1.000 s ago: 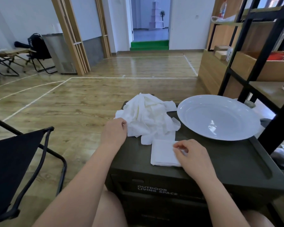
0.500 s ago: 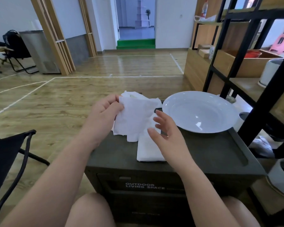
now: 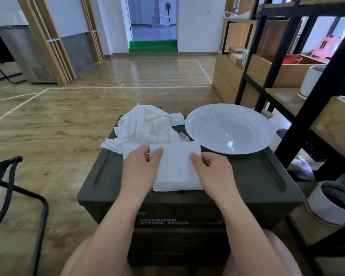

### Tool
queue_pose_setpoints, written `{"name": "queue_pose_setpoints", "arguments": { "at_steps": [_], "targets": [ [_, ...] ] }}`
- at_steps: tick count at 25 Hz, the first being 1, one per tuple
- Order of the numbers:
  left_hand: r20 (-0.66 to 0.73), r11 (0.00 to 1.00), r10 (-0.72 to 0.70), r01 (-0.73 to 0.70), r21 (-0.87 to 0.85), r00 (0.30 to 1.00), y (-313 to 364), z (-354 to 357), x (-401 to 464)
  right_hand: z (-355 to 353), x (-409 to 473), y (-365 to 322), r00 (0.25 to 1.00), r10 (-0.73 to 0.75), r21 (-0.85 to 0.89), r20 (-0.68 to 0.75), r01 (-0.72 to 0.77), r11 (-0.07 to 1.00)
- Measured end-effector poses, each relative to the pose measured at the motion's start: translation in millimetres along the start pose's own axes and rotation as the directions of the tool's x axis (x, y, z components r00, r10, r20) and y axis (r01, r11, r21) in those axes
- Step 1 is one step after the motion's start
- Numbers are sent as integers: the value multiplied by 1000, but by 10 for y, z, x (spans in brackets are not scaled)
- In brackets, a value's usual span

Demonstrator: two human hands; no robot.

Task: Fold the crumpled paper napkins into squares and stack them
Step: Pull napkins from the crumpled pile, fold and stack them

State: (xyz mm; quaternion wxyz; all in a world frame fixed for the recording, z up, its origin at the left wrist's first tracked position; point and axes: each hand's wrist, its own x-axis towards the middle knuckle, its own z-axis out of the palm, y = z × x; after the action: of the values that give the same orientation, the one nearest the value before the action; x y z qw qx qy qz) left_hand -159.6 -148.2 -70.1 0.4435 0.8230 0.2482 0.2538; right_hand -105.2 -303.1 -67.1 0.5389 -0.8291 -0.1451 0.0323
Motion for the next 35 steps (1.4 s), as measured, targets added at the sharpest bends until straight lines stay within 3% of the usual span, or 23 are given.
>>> {"name": "queue_pose_setpoints", "arguments": {
  "at_steps": [3, 7, 15, 20, 23, 25, 26, 30, 32, 35],
  "targets": [
    [-33, 987, 44, -38, 155, 998, -94, 114, -22, -29, 38, 86, 1000, 23, -229, -12, -25, 973],
    [-68, 981, 59, -45, 191, 996, -278, 195, -38, 5, 103, 209, 999, 16, -357, -46, -31, 933],
    [-3, 962, -14, 15, 272, 1000, -318, 215, 109, 23, 183, 246, 993, 99, -404, -57, -113, 908],
    [-66, 954, -50, 67, 292, 997, -297, 244, 88, 55, 163, 242, 980, 145, -354, -133, -184, 917],
    [-98, 951, -59, 86, 296, 993, -272, 230, 77, 141, 104, 202, 979, -20, -385, -203, -61, 921],
    [-89, 947, -58, 83, 311, 994, -261, 227, 60, 233, 59, 174, 963, -233, -440, -134, 153, 885],
    [-81, 945, -58, 81, 317, 995, -259, 222, 51, 273, 51, 179, 960, -271, -431, -76, 213, 877],
    [-54, 948, -56, 70, 310, 997, -282, 199, 54, 272, 140, 247, 993, -89, -299, 71, 107, 948],
    [-60, 964, -49, 63, 257, 997, -286, 195, 53, 256, 168, 275, 993, -73, -290, 94, 97, 952],
    [-217, 993, -60, 81, 86, 974, -241, 105, 72, 254, 107, 249, 993, -67, -267, 100, 92, 959]
  ]
}}
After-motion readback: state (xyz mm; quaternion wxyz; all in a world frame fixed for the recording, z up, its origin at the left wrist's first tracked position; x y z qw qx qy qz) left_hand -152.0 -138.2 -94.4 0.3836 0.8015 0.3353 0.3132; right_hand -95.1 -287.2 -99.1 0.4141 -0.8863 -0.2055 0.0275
